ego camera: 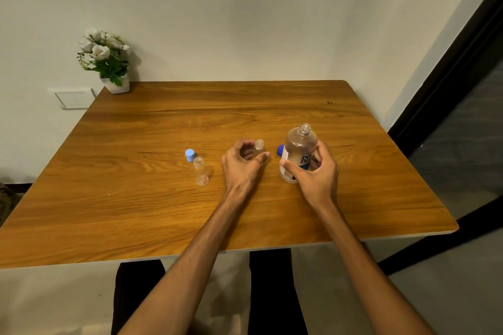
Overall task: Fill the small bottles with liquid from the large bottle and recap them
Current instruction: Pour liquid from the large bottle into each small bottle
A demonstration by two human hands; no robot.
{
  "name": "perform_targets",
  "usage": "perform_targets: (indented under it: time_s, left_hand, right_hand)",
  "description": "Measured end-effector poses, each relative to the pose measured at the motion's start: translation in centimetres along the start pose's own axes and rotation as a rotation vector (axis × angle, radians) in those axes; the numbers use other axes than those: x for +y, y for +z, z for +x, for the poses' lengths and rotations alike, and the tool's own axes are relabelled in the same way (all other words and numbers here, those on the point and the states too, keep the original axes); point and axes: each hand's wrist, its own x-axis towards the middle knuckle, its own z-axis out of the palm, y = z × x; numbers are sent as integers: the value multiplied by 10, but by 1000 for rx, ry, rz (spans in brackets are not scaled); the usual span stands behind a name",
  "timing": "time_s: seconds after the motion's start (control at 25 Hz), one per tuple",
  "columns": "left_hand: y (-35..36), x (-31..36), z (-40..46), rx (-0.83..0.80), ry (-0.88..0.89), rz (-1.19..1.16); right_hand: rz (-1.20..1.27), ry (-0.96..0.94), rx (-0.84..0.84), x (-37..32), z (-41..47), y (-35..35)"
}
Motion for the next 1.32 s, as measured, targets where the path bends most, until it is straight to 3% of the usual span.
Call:
perform_targets:
  time_s: [0.32,0.56,0.68,0.8,0.96,1.32]
  left_hand:
    - [-15,16,-41,52,143,78]
    - [-59,15,-79,422,442,35]
    - [-85,3,-75,547,283,103]
    - [-98,-7,-60,429,106,219]
    - [-105,-18,-48,347,61,204]
    - [-93,13,-56,285,366,18]
  right_hand:
    - [15,20,2,0,-1,1]
    - [-2,-36,-44,-11,-15,3]
    - [-63,-91,-91,-25,-24,8]
    - [-141,-195,-112,-40,-30,12]
    - [-273,-360,-98,-51,-29,16]
    - [-572,-654,-89,-79,-12,12]
